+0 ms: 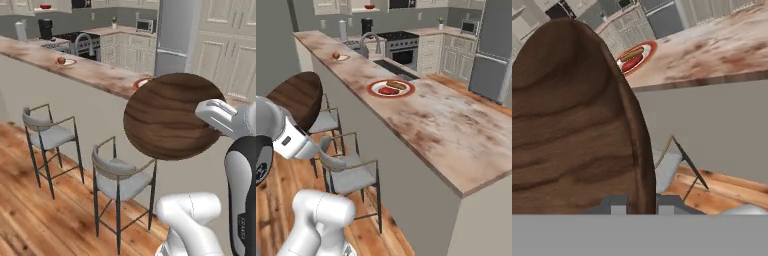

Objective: Take the smaller bowl and place it next to the appetizer plate on the dining counter , and place the larger bowl next to the plate with cooked food.

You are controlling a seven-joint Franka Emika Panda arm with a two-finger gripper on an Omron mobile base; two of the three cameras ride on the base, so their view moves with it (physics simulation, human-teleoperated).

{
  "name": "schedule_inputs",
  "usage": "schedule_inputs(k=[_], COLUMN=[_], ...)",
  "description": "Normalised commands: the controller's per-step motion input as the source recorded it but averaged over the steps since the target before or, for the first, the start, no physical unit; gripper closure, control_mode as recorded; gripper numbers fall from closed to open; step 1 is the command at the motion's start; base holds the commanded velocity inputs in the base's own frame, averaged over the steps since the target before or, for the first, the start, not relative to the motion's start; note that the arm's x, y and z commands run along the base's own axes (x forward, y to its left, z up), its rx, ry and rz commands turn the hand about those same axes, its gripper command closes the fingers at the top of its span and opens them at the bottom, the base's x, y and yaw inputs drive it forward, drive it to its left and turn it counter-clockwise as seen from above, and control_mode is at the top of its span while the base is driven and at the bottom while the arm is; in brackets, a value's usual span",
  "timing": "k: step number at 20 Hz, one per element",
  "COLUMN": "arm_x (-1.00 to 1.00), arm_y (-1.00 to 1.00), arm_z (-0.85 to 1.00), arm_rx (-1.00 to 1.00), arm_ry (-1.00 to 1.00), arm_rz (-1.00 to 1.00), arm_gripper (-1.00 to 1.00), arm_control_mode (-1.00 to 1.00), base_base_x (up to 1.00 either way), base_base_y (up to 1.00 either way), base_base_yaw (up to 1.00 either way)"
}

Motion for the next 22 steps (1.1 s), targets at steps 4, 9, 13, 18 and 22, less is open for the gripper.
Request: schedule_inputs(k=[4, 9, 13, 18, 22], arm_x=[0.00, 0.00, 0.00, 0.00, 0.00], arm_y=[0.00, 0.00, 0.00, 0.00, 0.00], arm_z=[0.00, 0.00, 0.00, 0.00, 0.00], arm_rx=[0.00, 0.00, 0.00, 0.00, 0.00], arm_ry=[0.00, 0.00, 0.00, 0.00, 0.00], arm_rz=[0.00, 0.00, 0.00, 0.00, 0.00], arm_gripper=[1.00, 1.00, 1.00, 1.00, 1.00], arm_control_mode=[1.00, 1.00, 1.00, 1.00, 1.00], base_base_x=[0.56, 0.52, 0.45, 0.31, 0.34], base_base_y=[0.63, 0.64, 0.55, 0.23, 0.28], base_base_yaw=[-0.46, -0.46, -0.46, -0.43, -0.42])
